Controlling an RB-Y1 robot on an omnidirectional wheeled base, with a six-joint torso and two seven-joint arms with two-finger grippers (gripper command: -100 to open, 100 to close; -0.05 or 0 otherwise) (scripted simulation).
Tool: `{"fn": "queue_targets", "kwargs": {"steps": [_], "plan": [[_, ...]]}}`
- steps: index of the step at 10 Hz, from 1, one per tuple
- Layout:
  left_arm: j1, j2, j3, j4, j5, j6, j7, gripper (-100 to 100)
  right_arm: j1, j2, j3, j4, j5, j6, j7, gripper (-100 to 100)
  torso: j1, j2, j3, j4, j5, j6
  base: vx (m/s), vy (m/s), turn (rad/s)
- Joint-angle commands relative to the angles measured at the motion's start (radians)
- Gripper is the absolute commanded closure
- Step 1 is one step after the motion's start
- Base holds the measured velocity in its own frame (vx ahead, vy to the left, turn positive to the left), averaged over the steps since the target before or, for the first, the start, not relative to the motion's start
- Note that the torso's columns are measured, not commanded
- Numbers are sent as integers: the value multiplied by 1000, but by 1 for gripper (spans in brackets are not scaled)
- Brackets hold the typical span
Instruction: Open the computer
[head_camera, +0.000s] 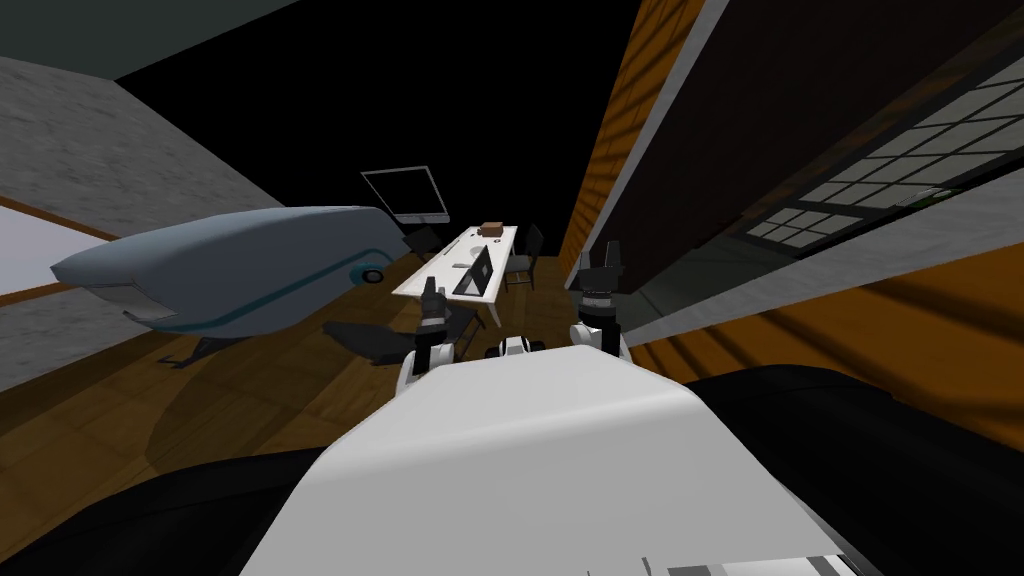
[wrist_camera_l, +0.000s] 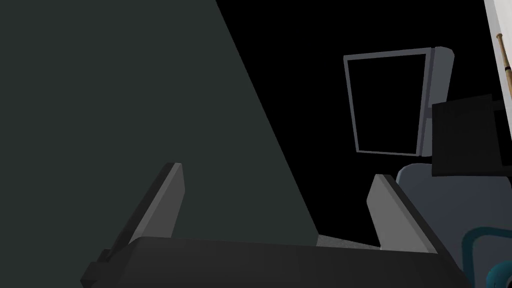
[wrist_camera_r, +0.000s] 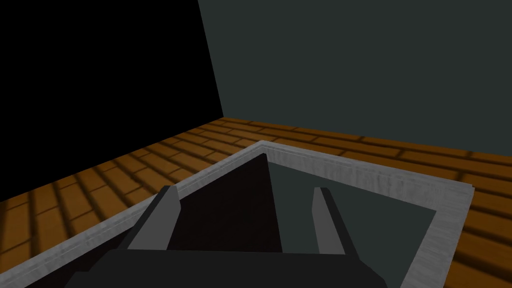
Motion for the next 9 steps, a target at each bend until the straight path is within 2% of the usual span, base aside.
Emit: {"fn": "queue_targets", "kwargs": {"steps": [1, 5, 9], "plan": [[-9, -7, 9, 28, -11, 46, -11, -100, 0, 0, 0, 0, 0, 0, 0, 0, 1, 0, 0, 0, 1, 0, 104, -58, -13], [-37, 24, 19, 94, -40, 135, -39, -100, 0, 0, 0, 0, 0, 0, 0, 0, 0, -1, 0, 0, 0, 0, 105, -69, -22], [-55, 51, 27, 137, -59, 194, -59, -100, 0, 0, 0, 0, 0, 0, 0, 0, 0, 0, 0, 0, 0, 0, 97, -58, -17]]}}
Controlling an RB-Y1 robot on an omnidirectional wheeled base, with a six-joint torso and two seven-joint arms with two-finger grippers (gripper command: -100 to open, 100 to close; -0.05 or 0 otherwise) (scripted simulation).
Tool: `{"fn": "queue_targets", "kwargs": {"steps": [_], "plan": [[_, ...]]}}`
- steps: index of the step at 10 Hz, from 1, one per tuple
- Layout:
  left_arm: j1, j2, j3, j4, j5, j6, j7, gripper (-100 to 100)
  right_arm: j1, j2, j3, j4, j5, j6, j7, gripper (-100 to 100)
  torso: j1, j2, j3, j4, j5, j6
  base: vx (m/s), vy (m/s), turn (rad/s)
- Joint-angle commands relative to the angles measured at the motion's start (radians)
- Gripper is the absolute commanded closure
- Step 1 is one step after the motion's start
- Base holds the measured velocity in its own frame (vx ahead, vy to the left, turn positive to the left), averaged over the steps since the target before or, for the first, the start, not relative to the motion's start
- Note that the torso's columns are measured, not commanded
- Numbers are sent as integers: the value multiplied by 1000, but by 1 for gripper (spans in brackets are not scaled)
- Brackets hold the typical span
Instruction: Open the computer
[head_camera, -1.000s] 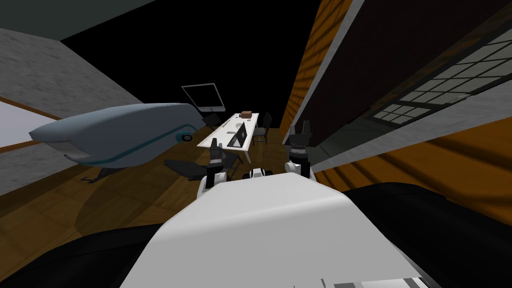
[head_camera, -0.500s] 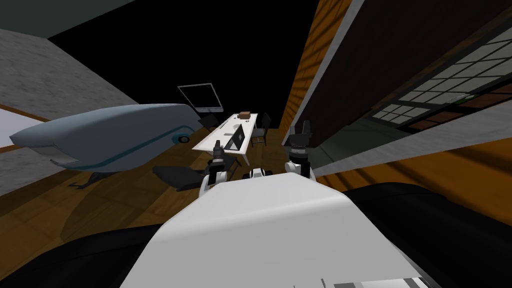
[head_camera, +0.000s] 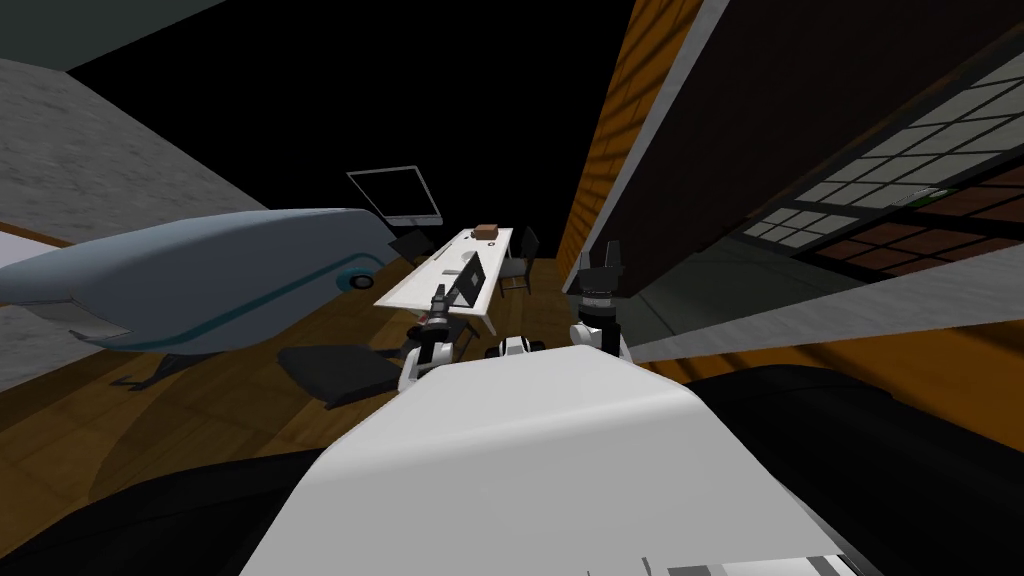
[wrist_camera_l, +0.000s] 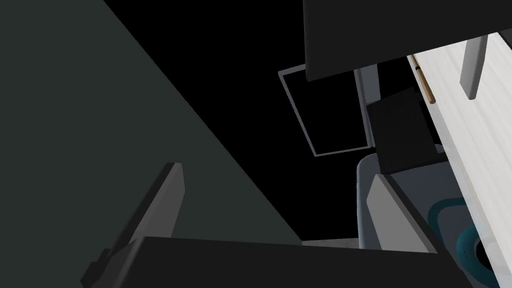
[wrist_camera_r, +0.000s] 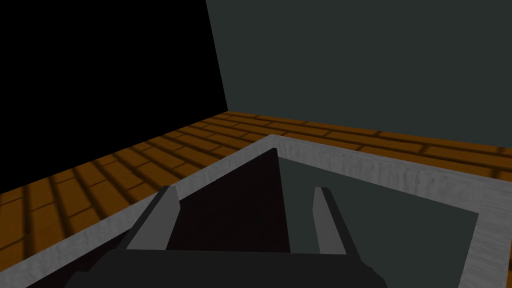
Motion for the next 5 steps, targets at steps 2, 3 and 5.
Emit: {"fn": "queue_targets", "kwargs": {"steps": [2, 3, 5], "plan": [[-22, 34, 10, 50, -22, 73, -21, -100, 0, 0, 0, 0, 0, 0, 0, 0, 0, -2, -1, 0, 0, 0, 110, -66, -24], [-29, 48, 13, 68, -30, 98, -30, -100, 0, 0, 0, 0, 0, 0, 0, 0, 0, -2, -1, -1, 0, 0, 119, -67, -23], [-37, 63, 16, 85, -38, 122, -37, -100, 0, 0, 0, 0, 0, 0, 0, 0, 0, -1, -1, 0, 0, 0, 111, -64, -14]]}}
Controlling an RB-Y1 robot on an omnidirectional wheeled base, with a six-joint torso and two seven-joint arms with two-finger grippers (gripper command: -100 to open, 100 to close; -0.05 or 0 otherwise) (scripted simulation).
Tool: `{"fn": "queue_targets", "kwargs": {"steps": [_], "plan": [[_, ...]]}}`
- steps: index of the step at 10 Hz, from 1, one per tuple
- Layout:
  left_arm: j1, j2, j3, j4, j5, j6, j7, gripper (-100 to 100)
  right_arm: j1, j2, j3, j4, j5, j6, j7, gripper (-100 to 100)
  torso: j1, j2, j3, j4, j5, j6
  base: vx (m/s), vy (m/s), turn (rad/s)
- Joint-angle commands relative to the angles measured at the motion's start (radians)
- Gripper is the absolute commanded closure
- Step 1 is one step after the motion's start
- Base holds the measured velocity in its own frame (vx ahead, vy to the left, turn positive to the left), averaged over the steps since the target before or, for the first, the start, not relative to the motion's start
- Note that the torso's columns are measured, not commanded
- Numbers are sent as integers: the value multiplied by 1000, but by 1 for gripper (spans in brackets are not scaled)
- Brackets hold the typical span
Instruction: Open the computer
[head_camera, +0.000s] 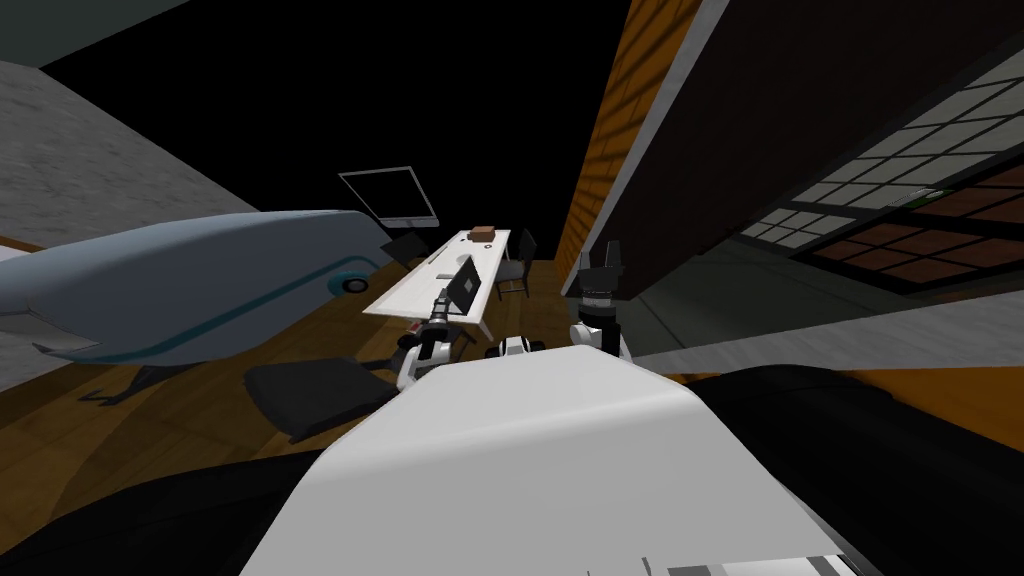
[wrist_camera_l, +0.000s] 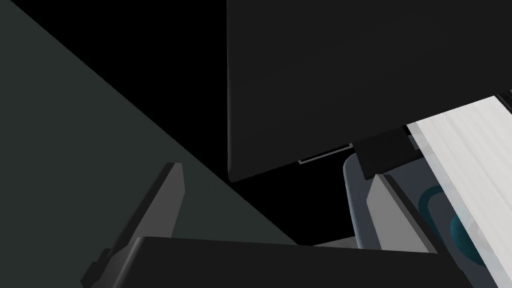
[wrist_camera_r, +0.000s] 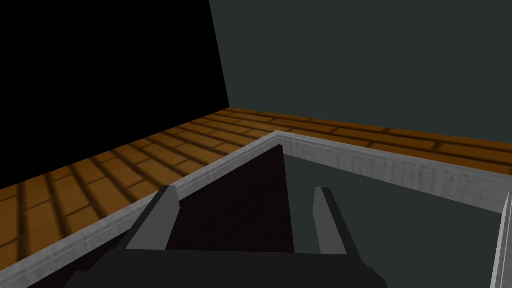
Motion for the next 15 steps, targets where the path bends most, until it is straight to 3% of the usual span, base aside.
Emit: {"fn": "queue_targets", "kwargs": {"steps": [1, 2, 3, 4, 12, 13, 15], "plan": [[-3, 7, 1, 9, -5, 14, -5, -100, 0, 0, 0, 0, 0, 0, 0, 0, 0, 1, 1, 0, 0, 0, 47, -27, 0], [-4, 8, 2, 10, -6, 17, -6, -100, 0, 0, 0, 0, 0, 0, 0, 0, 2, 4, 2, 1, 0, 0, 12, -6, 1], [-4, 8, 1, 10, -6, 17, -6, 100, 0, 0, 0, 0, 0, 0, 0, 0, 2, 5, 3, 1, 1, 0, 5, -2, 2], [-9, -1, -7, -6, 25, 64, 25, 100, 0, 0, 0, 0, 0, 0, 0, 0, 1, 3, 2, 1, 0, 0, 13, 82, -28], [-33, -37, -43, -72, 149, 251, 151, 100, 0, 0, 0, 0, 0, 0, 0, 0, 2, -3, -2, -3, 2, -1, 3, 131, -19], [-34, -35, -40, -71, 137, 234, 137, 100, 0, 0, 0, 0, 0, 0, 0, 0, 1, -2, -1, -2, 2, 0, 3, 55, -7], [-45, -67, -50, -42, 184, 258, 182, 100, 0, 0, 0, 0, 0, 0, 0, 0, -1, 1, 1, 1, 0, 0, -2, 133, -20]]}}
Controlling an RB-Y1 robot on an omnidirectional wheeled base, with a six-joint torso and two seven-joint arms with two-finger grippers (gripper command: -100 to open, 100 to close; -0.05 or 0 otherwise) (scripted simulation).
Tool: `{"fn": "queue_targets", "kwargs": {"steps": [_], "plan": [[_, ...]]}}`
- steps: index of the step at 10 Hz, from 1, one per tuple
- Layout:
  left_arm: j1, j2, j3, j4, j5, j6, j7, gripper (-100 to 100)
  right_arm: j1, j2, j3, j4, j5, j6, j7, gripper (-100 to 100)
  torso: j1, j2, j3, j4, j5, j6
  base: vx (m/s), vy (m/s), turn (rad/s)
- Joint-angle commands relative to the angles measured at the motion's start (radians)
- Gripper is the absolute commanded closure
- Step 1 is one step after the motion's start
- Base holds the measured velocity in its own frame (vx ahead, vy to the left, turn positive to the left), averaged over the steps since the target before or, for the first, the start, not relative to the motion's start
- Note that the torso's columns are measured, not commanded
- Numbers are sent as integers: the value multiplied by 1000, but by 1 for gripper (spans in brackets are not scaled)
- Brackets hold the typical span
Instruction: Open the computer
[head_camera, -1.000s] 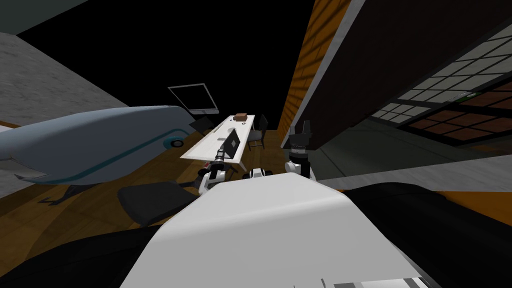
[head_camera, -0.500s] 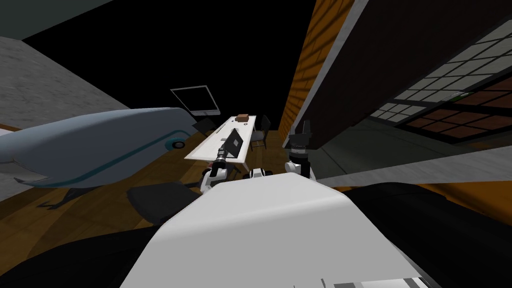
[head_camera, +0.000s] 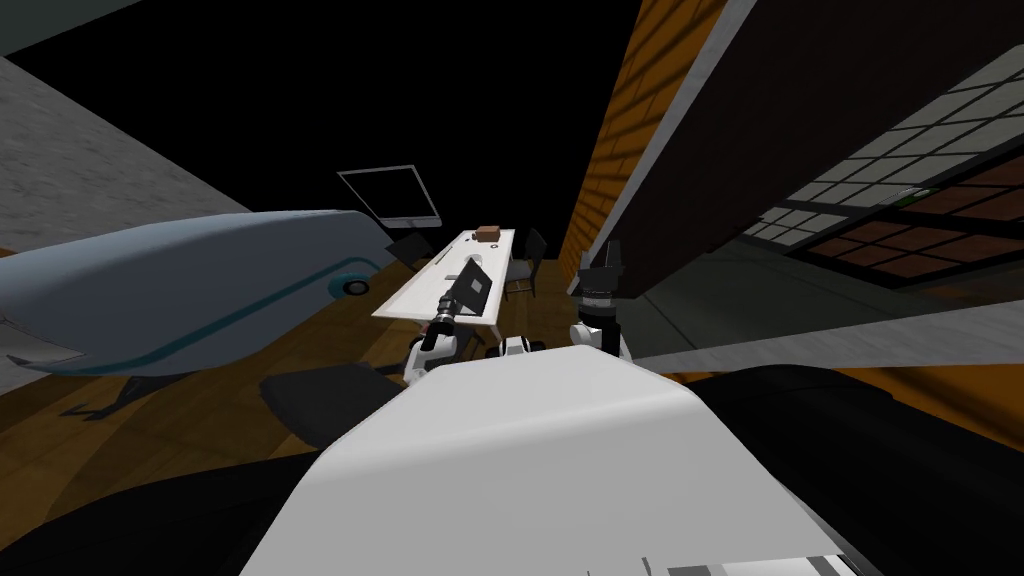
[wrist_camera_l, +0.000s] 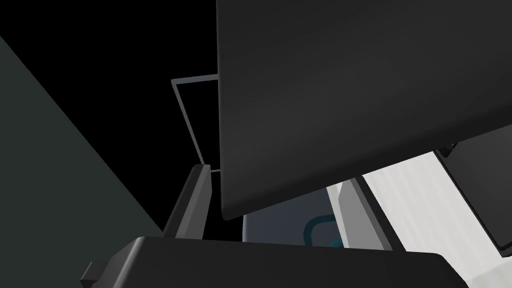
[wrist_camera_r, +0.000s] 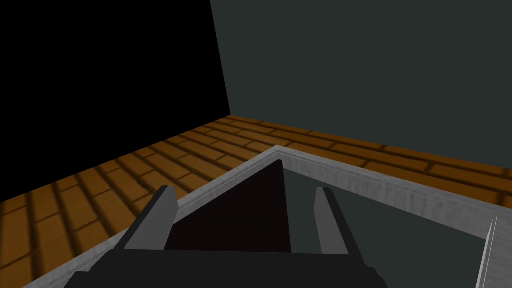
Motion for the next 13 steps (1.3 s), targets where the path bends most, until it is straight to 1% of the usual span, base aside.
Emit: {"fn": "queue_targets", "kwargs": {"steps": [1, 2, 3, 5, 6, 7, 8, 10, 11, 12, 13], "plan": [[-11, -44, -15, 42, 59, 20, 57, 100, 0, 0, 0, 0, 0, 0, 0, 0, 4, 1, 1, 1, 1, -1, 16, 197, -21], [-15, -55, -19, 51, 74, 26, 70, 100, 0, 0, 0, 0, 0, 0, 0, 0, 6, -2, 0, -1, 2, -1, 16, 186, -23], [-22, -76, -26, 71, 105, 39, 98, 100, 0, 0, 0, 0, 0, 0, 0, 0, 4, -2, -1, -1, 2, -1, 14, 188, -11], [-29, -97, -33, 91, 135, 51, 125, 100, 0, 0, 0, 0, 0, 0, 0, 0, 0, -2, -1, -1, 1, 0, 11, 174, -13], [-22, -90, -31, 84, 124, 43, 113, 100, 0, 0, 0, 0, 0, 0, 0, 0, -1, -1, -1, 0, 0, 0, -2, 71, -7], [-25, -109, -43, 131, 160, 21, 143, 100, 0, 0, 0, 0, 0, 0, 0, 0, -6, 1, 0, 1, -2, 0, 9, 91, -29], [-25, -109, -43, 131, 160, 21, 143, 100, 0, 0, 0, 0, 0, 0, 0, 0, -3, 1, 0, 1, -1, 0, 15, 107, -36], [-29, -128, -55, 176, 195, -3, 170, 100, 0, 0, 0, 0, 0, 0, 0, 0, 1, 0, 0, 1, 0, -1, 6, 97, -22], [-8, -117, -49, 115, 185, 43, 166, -100, 0, 0, 0, 0, 0, 0, 0, 0, 1, 0, 0, 1, 0, -1, 13, 41, -33], [-8, -117, -49, 111, 185, 43, 166, -100, 0, 0, 0, 0, 0, 0, 0, 0, -2, 0, 0, 0, -1, -1, 14, -15, -7], [0, -115, -46, 84, 186, 62, 170, -100, 0, 0, 0, 0, 0, 0, 0, 0, -5, 0, 0, 1, -2, 0, 8, -27, -6]]}}
